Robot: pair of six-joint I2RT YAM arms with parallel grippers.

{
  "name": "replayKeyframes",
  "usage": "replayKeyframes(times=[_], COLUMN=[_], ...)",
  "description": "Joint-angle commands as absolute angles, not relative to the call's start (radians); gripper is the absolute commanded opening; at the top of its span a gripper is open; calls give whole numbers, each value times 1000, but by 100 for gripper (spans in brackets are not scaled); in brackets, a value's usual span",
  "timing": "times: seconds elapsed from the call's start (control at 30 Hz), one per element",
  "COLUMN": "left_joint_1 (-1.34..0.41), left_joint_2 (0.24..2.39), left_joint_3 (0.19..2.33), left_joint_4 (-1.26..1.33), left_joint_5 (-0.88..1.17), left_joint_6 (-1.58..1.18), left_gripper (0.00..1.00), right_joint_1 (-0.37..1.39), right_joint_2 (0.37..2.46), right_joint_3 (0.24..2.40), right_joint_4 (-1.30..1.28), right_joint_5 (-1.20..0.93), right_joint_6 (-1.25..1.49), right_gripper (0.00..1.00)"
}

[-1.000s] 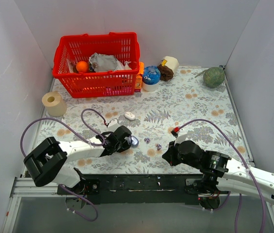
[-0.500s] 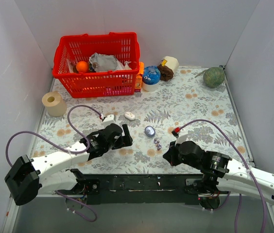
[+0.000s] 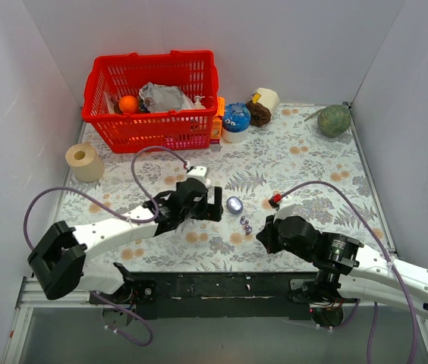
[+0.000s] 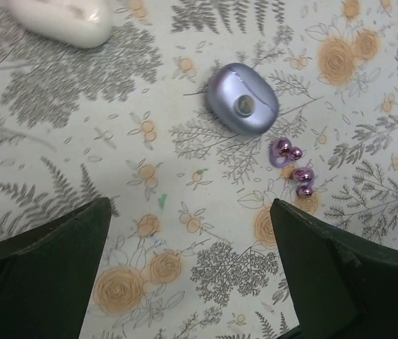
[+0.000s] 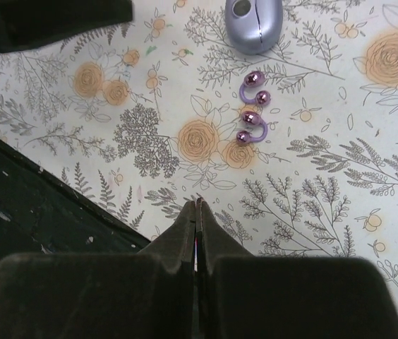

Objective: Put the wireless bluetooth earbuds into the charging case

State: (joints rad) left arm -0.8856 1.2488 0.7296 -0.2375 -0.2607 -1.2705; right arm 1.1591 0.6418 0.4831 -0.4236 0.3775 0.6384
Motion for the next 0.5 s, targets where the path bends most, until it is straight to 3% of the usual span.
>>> replayKeyframes(times=[0.0,0.23,0.47], left_joint_1=[-884,-810,-776], left_joint_2=[1391,1612,1700], left_joint_3=[847,1018,1083], left_joint_4=[-107,-152,-153], left_joint_5=[-88,83,192], left_joint_6=[-978,-784,-640], left_gripper=[98,98,98], right_joint_1=[1163,1164,1163], right_joint_2=[611,551,535], right_joint_3=[549,558,612], right_joint_4=[-472,-525,-574], right_joint_5=[436,425,436], right_joint_6=[606,618,598], right_gripper=[1,1,1])
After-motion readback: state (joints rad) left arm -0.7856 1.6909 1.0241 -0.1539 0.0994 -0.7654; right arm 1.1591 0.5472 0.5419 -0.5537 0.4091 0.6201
